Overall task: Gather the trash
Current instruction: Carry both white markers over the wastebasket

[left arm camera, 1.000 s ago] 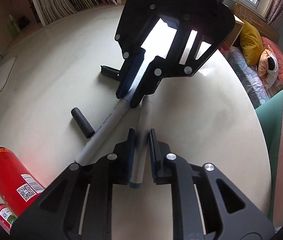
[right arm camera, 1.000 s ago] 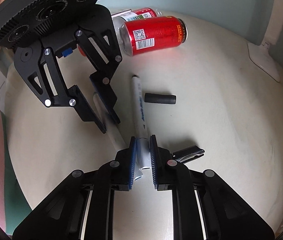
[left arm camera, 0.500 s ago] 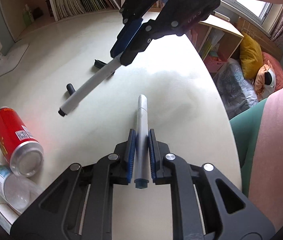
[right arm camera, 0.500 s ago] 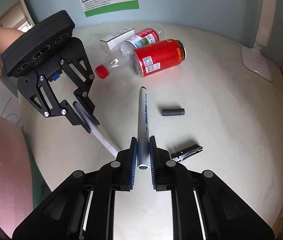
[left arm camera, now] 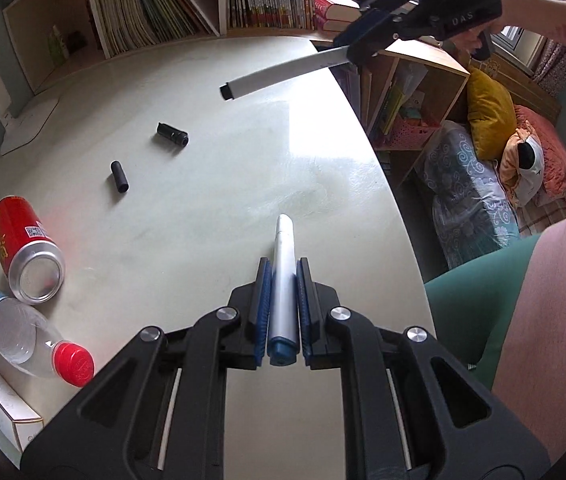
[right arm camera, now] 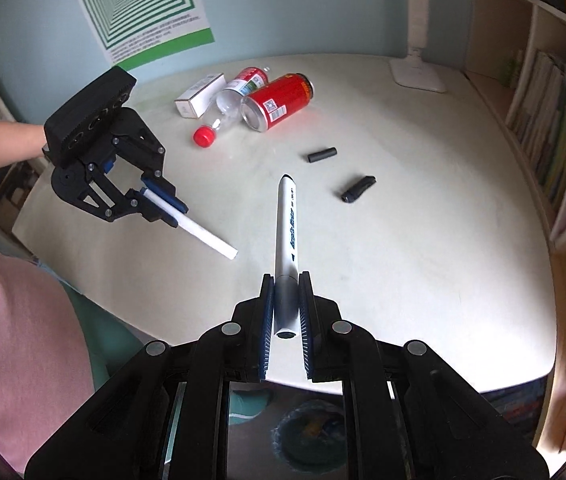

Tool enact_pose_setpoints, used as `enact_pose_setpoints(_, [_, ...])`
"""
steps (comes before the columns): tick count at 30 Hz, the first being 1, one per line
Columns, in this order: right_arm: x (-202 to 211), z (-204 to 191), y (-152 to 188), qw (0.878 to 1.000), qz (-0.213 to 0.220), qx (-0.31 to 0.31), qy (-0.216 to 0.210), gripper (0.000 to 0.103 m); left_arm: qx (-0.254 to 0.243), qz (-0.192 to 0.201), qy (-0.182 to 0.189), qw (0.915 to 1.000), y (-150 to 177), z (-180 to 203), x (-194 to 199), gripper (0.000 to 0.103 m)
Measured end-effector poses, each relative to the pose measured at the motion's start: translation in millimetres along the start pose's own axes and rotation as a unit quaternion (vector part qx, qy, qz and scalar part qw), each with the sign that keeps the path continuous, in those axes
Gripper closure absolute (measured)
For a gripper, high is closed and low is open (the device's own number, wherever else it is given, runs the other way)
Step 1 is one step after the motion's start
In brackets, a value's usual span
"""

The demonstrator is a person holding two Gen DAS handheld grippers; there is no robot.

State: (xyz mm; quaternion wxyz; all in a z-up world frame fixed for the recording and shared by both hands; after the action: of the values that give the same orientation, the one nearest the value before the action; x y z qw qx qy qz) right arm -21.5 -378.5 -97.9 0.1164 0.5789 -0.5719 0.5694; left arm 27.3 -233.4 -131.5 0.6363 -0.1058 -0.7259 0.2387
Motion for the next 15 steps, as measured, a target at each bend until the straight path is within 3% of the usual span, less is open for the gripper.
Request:
enact_pose_setpoints(6, [46, -15, 67, 0.994, 0.046, -0.084, 0.054, 0.090, -0.027, 0.019, 0.047, 0.9984, -26, 39, 12, 0.092])
enact_pose_setpoints(11, [72, -18, 145, 0.983, 0.054, -0.154, 0.079, 0.090, -0.085, 0.034, 0.088, 0.9919, -60, 109, 5, 0.092])
enact_pose_setpoints(15, [75, -9, 210, 0.973, 0.051, -0.208, 0.080, 0.090, -0.126, 0.031, 0.118, 0.9846, -78, 174, -24, 0.092])
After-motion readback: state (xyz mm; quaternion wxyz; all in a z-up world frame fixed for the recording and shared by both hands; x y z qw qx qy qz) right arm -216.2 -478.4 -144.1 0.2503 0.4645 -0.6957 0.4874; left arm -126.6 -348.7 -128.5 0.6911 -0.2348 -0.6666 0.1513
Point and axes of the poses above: each gripper's, at about its wrist camera, not at the fingertips, and x roughly against the way its jaws point, z to its right, y to its underside, the point moved 8 cm from there along -x, roughly the way its jaws point, and after that the axes turned 11 degrees about -y, right-handed, at the moved point
